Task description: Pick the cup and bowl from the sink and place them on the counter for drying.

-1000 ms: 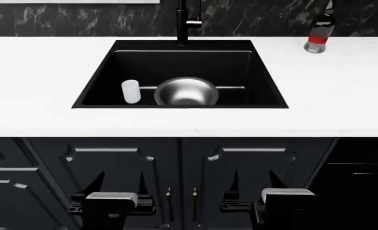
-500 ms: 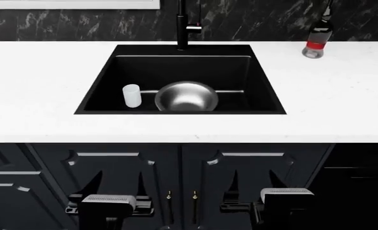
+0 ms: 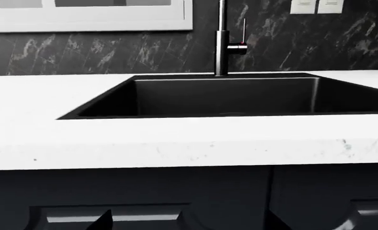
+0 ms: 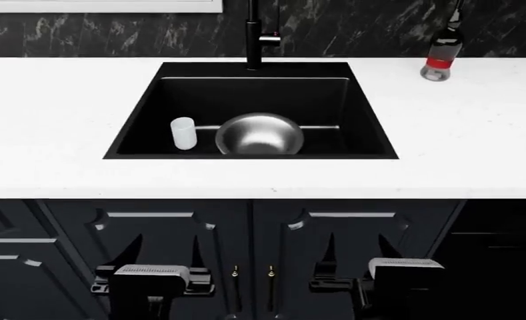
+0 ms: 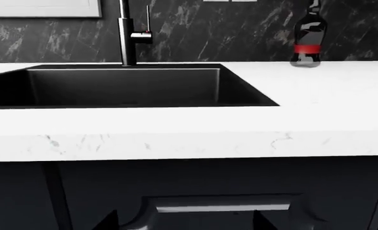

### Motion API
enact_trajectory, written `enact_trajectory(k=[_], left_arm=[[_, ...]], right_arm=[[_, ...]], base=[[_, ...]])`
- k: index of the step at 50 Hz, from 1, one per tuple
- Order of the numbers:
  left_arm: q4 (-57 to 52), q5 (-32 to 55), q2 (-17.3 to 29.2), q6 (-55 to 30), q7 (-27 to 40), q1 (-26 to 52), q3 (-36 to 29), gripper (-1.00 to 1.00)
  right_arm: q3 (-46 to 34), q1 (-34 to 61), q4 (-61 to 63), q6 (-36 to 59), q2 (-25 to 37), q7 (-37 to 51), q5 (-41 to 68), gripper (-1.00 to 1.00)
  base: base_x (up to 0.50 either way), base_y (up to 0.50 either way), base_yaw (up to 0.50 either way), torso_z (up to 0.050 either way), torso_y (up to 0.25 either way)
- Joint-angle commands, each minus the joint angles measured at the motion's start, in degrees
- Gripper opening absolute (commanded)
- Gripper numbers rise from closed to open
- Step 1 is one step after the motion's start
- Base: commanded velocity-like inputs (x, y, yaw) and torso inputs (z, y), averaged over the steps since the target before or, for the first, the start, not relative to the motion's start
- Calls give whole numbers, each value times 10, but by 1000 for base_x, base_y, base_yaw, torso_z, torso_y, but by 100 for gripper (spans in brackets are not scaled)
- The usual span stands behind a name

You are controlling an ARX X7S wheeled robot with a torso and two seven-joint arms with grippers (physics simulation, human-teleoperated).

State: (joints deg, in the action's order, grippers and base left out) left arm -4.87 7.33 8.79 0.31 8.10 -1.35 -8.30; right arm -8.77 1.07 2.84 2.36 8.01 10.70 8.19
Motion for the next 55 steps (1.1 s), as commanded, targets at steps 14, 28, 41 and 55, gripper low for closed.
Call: enact_trajectory(k=[14,28,41,55], left_arm=[[-332,305,109,-591,9,278,120,100],[-173,363,128,-796,18,649,59,100],[-114,350,128,-767,6,641,46,100],[-94,338,132,-724,-9,597,27,100]], right_arm=[[120,384,311,646,146,6,308,100],[69,674,77,743,142,-33,322,100],[105,618,123,767,149,-2,336,100],[99,605,135,775,167,9,336,100]], base=[[0,0,0,0,0],[0,0,0,0,0],[197,0,0,0,0],[483,54,0,0,0]])
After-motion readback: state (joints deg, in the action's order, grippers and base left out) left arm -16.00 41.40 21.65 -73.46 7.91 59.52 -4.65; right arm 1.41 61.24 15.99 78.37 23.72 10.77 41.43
